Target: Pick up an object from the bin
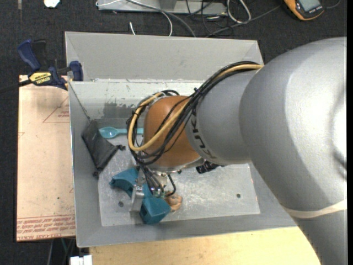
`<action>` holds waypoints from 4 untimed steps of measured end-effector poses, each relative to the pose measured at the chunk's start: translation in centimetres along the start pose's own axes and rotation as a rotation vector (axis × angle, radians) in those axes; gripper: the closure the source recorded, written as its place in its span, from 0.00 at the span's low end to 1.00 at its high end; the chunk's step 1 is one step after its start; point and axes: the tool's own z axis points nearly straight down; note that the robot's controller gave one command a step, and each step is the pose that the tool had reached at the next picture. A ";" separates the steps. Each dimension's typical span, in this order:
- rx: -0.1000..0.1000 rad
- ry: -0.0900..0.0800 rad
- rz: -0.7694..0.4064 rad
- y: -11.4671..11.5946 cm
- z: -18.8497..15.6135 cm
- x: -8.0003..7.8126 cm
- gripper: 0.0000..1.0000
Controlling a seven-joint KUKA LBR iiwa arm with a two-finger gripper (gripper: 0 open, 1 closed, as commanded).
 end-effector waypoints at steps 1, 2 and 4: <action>-0.002 0.003 -0.028 -0.2 0.4 -1.5 1.00; -0.002 0.003 -0.028 -0.2 0.4 -1.5 1.00; 0.001 0.011 -0.153 0.0 -12.7 -2.6 1.00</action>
Offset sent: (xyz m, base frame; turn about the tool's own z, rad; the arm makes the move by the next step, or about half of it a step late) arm 0.0000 0.0000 0.0000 0.0000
